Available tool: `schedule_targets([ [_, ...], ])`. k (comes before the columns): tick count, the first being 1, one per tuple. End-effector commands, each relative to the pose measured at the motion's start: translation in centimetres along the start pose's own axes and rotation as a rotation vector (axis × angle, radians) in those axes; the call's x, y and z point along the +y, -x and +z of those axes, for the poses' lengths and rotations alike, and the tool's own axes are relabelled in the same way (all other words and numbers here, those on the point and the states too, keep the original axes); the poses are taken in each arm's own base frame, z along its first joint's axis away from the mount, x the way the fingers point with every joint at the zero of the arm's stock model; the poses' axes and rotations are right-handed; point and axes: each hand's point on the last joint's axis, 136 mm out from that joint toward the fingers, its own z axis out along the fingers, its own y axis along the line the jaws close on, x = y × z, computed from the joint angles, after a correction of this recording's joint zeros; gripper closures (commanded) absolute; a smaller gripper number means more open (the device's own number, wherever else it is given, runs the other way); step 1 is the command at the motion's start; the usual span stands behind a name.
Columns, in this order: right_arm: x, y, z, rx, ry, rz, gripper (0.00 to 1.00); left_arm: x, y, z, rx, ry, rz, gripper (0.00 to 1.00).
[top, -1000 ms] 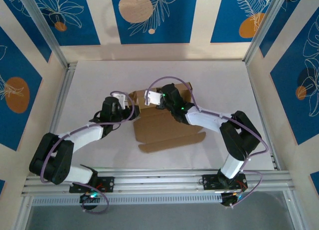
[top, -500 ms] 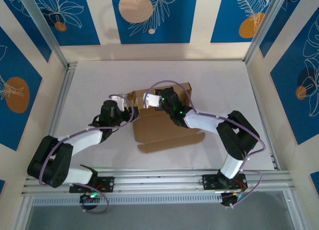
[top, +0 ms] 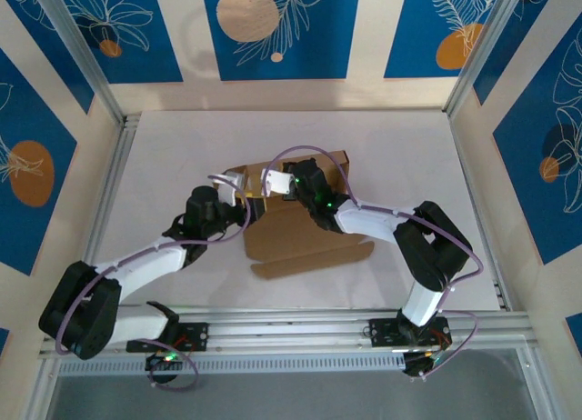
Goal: Fold the paper box
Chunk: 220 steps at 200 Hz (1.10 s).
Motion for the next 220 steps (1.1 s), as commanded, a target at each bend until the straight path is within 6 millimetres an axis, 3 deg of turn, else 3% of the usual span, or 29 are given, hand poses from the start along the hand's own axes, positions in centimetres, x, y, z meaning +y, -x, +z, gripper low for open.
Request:
schedule_targets([
  [1,3.8,-2.3,0.2,0.066,0.139,0.028,0.96,0.5,2.9,-2.6,-0.111,0.092,0.055,0.48],
  [31,4.1,-2.2,0.0,0.057,0.149,0.024,0.96,2.9,7.4,-7.3,-0.277,0.280,0.059,0.46],
  [50,4.3,-2.2,0.0,0.056,0.153,0.016,0.96,7.0,8.8,-9.2,-0.301,0.469,-0.002,0.45],
  [67,4.3,-2.1,0.0,0.052,0.151,0.012,0.97,12.5,7.5,-10.0,-0.223,0.674,-0.103,0.46],
  [84,4.3,-2.0,-0.1,0.047,0.154,0.010,0.97,17.1,5.6,-10.2,-0.159,0.761,-0.264,0.49],
  [105,4.1,-1.8,-0.1,0.042,0.154,0.012,0.97,19.9,3.8,-7.9,-0.069,0.733,-0.374,0.51],
  [140,4.2,-1.6,0.1,0.042,0.160,0.011,0.96,19.0,1.9,-1.6,0.145,0.508,-0.405,0.53],
  [220,4.2,-1.2,0.3,0.034,0.168,0.026,0.96,13.2,1.0,3.0,0.237,0.247,-0.241,0.50],
])
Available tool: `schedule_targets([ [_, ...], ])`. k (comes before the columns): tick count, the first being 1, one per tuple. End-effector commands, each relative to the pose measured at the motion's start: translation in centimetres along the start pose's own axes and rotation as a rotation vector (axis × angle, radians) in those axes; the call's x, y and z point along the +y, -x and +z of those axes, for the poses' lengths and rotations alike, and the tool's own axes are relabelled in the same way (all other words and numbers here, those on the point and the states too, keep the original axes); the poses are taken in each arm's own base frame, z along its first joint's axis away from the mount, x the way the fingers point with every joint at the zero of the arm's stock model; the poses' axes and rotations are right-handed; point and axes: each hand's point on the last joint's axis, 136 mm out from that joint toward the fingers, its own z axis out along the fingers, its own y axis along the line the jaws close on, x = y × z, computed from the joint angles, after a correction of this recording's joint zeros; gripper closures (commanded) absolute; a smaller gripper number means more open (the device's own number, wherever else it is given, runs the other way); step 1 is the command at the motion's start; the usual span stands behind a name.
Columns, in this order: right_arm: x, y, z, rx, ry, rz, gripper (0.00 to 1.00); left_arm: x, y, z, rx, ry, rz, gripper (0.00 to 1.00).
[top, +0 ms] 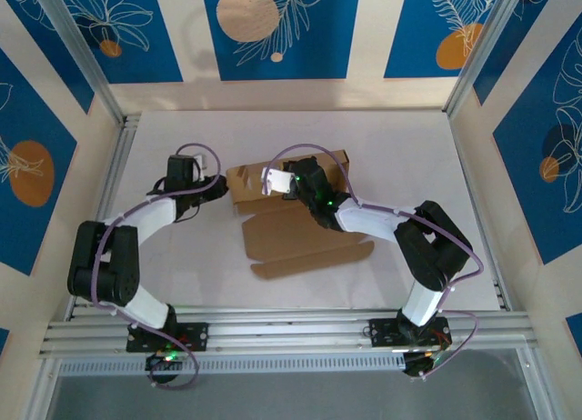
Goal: Fold the paper box
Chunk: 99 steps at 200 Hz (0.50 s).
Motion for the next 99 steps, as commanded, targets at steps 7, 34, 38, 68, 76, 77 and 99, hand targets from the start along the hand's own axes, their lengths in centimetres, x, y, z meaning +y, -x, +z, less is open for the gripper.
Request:
schedule_targets([
  [7,4.0,-1.4,0.3,0.043,0.146,0.019,0.96,-3.7,0.4,0.5,0.012,-0.128,0.109,0.50],
  [34,3.8,-1.3,0.1,0.038,0.146,0.030,0.97,-5.6,0.3,0.2,-0.005,-0.200,0.147,0.51],
  [38,3.8,-1.3,0.1,0.039,0.147,0.031,0.97,-5.9,0.4,0.1,-0.012,-0.215,0.150,0.52],
  [68,3.7,-1.3,0.2,0.041,0.147,0.039,0.96,-7.6,0.8,-0.8,-0.060,-0.312,0.155,0.55],
  [76,3.7,-1.3,0.2,0.042,0.146,0.042,0.96,-8.0,0.8,-1.0,-0.064,-0.334,0.155,0.55],
  [77,3.7,-1.3,0.2,0.042,0.147,0.042,0.97,-8.0,0.8,-1.0,-0.065,-0.338,0.155,0.56],
  [99,3.7,-1.4,0.2,0.044,0.146,0.051,0.97,-8.8,0.7,-1.3,-0.078,-0.381,0.156,0.57],
])
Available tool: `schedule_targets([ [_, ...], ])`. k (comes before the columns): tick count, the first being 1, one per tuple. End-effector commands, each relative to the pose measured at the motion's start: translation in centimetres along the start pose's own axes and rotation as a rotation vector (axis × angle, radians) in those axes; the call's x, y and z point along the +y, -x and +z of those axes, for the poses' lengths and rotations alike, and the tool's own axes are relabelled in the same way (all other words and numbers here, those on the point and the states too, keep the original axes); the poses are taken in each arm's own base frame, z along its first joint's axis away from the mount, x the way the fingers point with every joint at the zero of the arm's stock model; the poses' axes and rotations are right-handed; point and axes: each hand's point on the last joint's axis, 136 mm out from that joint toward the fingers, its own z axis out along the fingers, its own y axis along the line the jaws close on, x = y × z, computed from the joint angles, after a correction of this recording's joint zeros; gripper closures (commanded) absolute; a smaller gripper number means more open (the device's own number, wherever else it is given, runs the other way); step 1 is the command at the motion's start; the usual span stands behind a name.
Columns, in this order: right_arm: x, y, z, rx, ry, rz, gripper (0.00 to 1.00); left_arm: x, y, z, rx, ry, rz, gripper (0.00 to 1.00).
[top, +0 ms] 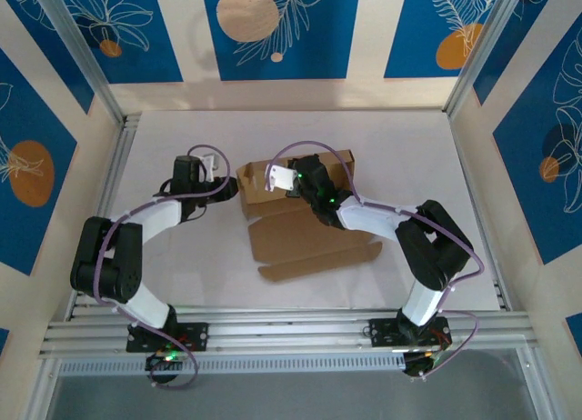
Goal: Fold the paper box
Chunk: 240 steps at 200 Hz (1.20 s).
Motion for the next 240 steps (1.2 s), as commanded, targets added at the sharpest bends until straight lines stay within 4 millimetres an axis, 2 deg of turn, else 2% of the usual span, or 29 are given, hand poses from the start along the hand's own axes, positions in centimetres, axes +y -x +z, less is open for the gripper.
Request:
schedule_targets([
  [1,4.2,-0.2,0.0,0.000,0.152,0.026,0.97,-5.6,2.0,-1.1,-0.082,-0.217,0.085,0.57],
  [71,4.3,-0.4,0.0,0.006,0.150,0.041,0.97,-8.5,1.7,-1.4,-0.096,-0.376,0.130,0.61],
  [115,4.5,-0.5,-0.1,0.009,0.156,0.052,0.97,-7.8,1.6,-1.1,-0.099,-0.335,0.140,0.62],
  [134,4.7,-0.7,0.0,0.016,0.156,0.055,0.96,-7.6,1.1,-0.9,-0.091,-0.291,0.168,0.55],
  [158,4.5,-0.8,0.0,0.021,0.149,0.064,0.96,-8.4,-0.1,-0.9,-0.074,-0.274,0.227,0.49],
  [174,4.4,-0.7,0.0,0.023,0.143,0.069,0.95,-8.7,-1.0,-0.9,-0.060,-0.241,0.271,0.48],
  [208,4.1,-0.6,-0.1,0.025,0.101,0.075,0.96,-7.7,-1.0,-1.8,-0.113,-0.119,0.293,0.45],
  [240,3.7,-0.5,-0.7,0.009,0.010,0.068,0.99,-7.6,-1.2,-2.6,-0.152,-0.093,0.276,0.44],
])
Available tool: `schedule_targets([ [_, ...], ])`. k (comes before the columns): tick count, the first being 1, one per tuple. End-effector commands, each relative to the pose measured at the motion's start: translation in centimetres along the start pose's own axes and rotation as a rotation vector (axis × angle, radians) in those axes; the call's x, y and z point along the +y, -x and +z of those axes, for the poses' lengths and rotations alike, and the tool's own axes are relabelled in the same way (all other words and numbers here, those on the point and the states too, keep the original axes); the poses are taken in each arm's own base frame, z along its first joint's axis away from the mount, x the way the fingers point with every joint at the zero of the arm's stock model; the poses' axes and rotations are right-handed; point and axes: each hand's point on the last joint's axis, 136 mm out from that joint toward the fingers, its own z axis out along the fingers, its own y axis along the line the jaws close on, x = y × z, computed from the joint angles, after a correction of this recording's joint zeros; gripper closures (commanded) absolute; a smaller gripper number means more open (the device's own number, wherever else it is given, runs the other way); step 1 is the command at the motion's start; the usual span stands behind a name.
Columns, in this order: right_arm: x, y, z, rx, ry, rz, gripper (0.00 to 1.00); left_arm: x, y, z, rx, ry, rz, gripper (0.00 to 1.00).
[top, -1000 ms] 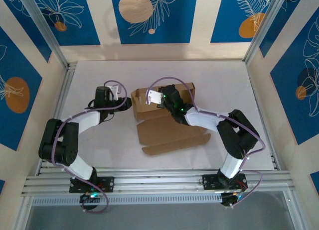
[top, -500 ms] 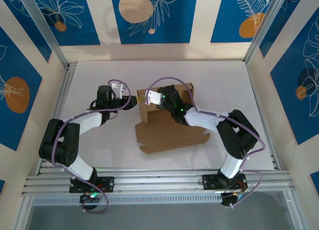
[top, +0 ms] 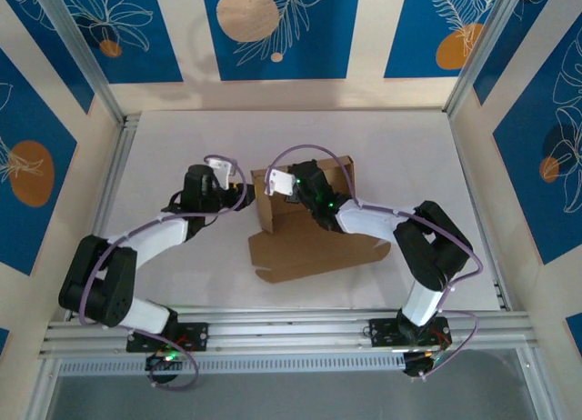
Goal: Fold the paper box
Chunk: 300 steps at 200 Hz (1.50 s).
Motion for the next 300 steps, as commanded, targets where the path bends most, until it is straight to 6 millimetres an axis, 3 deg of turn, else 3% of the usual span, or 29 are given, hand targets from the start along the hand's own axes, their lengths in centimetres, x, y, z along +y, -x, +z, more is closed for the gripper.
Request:
schedule_targets([
  [1,1.7,-0.1,-0.4,-0.008,-0.014,0.023,0.99,-1.2,0.2,-0.8,-0.037,-0.003,0.038,0.44],
  [67,0.5,0.7,-1.3,-0.062,-0.124,0.036,1.00,-2.8,-2.3,-0.9,-0.028,-0.013,0.028,0.40],
  [128,0.1,1.1,-0.7,-0.070,-0.117,0.031,1.00,-3.1,-1.1,-2.7,-0.078,0.004,-0.060,0.35],
  [157,-0.2,1.4,-0.7,-0.078,-0.122,0.034,1.00,-3.3,-1.5,-2.8,-0.068,-0.013,-0.074,0.35],
  [206,-0.3,1.4,-0.9,-0.080,-0.108,0.040,1.00,-3.5,-3.9,-1.5,-0.018,-0.072,-0.107,0.35],
  [245,-0.1,1.3,-0.9,-0.076,-0.094,0.051,1.00,-4.5,-4.1,-1.0,-0.022,-0.143,-0.124,0.32],
  [300,0.5,1.9,-1.1,-0.091,-0.075,0.061,1.00,-3.5,-4.2,0.6,-0.002,-0.094,-0.104,0.32],
])
